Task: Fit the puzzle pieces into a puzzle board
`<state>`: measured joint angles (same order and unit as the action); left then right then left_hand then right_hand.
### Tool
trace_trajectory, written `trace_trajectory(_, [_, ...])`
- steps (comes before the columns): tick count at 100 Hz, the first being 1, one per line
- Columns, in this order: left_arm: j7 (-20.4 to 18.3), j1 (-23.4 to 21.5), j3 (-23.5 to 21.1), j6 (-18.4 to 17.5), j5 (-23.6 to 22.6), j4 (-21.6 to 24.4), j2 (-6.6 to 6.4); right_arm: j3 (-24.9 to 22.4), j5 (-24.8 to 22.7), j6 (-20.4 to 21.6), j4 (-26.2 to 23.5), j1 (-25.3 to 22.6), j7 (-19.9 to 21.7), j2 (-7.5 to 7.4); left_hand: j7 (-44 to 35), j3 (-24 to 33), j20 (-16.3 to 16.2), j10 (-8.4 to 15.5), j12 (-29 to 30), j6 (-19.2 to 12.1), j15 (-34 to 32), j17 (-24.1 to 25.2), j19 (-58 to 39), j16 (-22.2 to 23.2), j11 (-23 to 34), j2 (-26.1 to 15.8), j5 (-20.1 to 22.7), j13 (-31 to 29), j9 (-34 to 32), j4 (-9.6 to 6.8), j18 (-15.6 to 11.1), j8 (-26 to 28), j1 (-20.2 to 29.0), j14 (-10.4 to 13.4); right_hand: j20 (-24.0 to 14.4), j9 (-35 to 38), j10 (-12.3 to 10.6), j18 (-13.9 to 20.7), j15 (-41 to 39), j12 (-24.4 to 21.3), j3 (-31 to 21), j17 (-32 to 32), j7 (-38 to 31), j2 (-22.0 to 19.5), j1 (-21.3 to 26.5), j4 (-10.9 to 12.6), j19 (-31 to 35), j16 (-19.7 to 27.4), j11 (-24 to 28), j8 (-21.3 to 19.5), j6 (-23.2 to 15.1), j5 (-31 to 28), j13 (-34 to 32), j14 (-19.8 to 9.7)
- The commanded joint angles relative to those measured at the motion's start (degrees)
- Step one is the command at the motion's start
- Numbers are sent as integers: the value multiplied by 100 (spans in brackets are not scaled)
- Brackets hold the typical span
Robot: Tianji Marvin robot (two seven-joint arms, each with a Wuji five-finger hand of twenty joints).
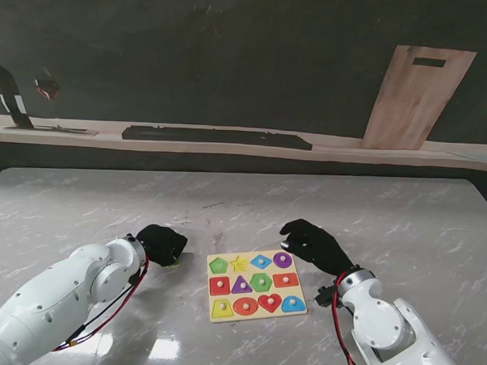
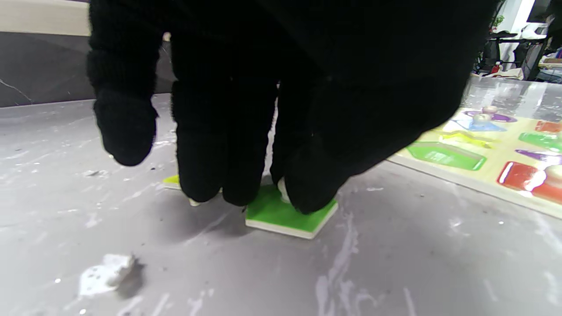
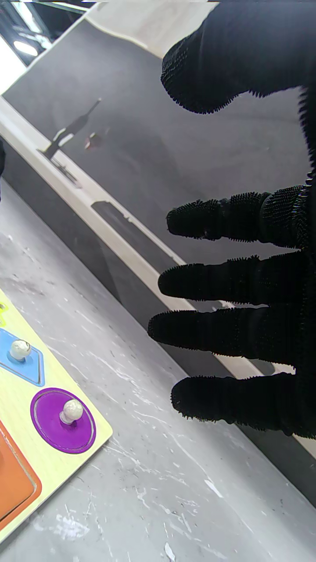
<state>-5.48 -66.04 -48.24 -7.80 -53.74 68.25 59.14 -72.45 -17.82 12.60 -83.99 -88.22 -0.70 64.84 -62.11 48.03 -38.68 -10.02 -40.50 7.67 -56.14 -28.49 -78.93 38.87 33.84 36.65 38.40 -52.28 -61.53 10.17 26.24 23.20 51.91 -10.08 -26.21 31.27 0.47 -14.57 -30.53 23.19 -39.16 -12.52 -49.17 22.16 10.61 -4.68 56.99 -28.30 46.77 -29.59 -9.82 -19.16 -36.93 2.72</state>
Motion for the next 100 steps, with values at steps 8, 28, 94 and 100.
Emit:
trace_trajectory(8, [73, -143, -82, 121, -37, 184, 33, 21, -5, -4, -3, -20, 1, 19, -240, 333, -66, -239, -56, -34, -222, -83, -283, 126, 199, 147, 179, -228, -132, 136, -467, -35, -19, 89, -65, 95, -92, -56, -98, 42, 144, 72, 69, -108, 1, 199, 113, -18, 73, 72, -52, -53, 11, -32])
trace_trajectory(28, [113, -144, -103, 32, 20, 240, 53, 21, 6, -6, 0, -18, -1, 21, -290, 376, -70, -187, -120, -116, -234, 41, -273, 156, 251, 88, 72, -91, -10, 88, -501, 12, -55, 108, -65, 92, -97, -54, -100, 42, 145, 74, 70, -109, -1, 199, 112, -19, 74, 73, -41, -38, 10, -37])
trace_trajectory(94, [174, 400, 606, 208, 807, 99, 279, 36, 35, -8, 15, -10, 33, 17, -362, 571, -204, -337, -169, 31, -604, -296, -652, 253, 447, 174, 80, -367, -13, -3, -390, 25, -112, 130, -65, 92, -94, -54, -97, 41, 148, 77, 72, -112, 7, 199, 110, -17, 71, 75, -42, -43, 15, -32])
trace_trajectory(100, [124, 487, 743, 241, 919, 60, 305, 36, 39, -11, 13, -12, 35, 17, -384, 603, -207, -327, -209, 24, -632, -281, -661, 245, 508, 150, 38, -352, 34, -27, -393, 44, -156, 152, -64, 91, -96, -54, -100, 41, 149, 79, 76, -113, 11, 199, 108, -19, 71, 76, -55, -37, 7, -28])
